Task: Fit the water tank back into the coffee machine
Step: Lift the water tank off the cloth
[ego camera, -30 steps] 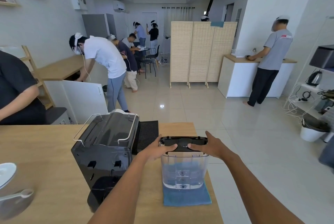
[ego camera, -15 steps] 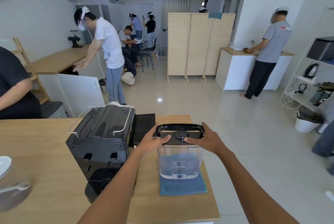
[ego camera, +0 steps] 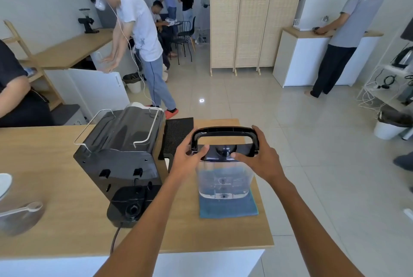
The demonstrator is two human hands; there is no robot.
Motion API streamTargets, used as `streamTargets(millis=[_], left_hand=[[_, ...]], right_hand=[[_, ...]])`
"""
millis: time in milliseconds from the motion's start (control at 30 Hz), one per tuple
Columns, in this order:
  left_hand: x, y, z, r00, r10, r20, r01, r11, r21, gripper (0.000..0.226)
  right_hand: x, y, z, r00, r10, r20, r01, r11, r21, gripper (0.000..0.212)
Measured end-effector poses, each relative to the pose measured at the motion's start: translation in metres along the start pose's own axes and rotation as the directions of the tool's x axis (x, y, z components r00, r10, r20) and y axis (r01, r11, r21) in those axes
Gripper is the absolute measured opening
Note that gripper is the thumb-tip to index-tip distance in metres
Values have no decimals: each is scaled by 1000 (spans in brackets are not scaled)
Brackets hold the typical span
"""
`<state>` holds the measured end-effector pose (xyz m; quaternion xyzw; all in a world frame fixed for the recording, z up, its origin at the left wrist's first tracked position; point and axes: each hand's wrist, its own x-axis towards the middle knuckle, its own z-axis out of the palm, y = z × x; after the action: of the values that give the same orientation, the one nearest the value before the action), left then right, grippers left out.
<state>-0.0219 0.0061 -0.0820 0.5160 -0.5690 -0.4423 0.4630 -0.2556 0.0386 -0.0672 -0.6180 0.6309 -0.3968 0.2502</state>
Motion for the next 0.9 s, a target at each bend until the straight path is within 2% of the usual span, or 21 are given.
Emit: streamTargets(millis=[167,300,533,600,733,900], left_hand=[[-5,1,2,995,69,-74,-68,998,14,66],[-8,5,-1,980,145,-135,-137,988,72,59],[-11,11,-6,967,214,-141,-195,971,139,66],[-12,13,-6,969,201,-143,-182,974,131,66],[-13,16,-7,972,194,-133,-181,978,102,69],[-12,16,-7,976,184,-120,-175,981,81,71]], right_hand=[[-7,5,-1,996,-39,-75,41,999,32,99],[-10,12,4,991,-63,-122,59,998,-35,105],[-12,11,4,989,-70,-128,59,994,-90,111],[-13,7,4,991,-55,-121,45,996,-83,108],[-12,-7,1,988,-4,-157,-8,997,-76,87],[4,-32,-11,979,152,-133,-162,984,-73,82]])
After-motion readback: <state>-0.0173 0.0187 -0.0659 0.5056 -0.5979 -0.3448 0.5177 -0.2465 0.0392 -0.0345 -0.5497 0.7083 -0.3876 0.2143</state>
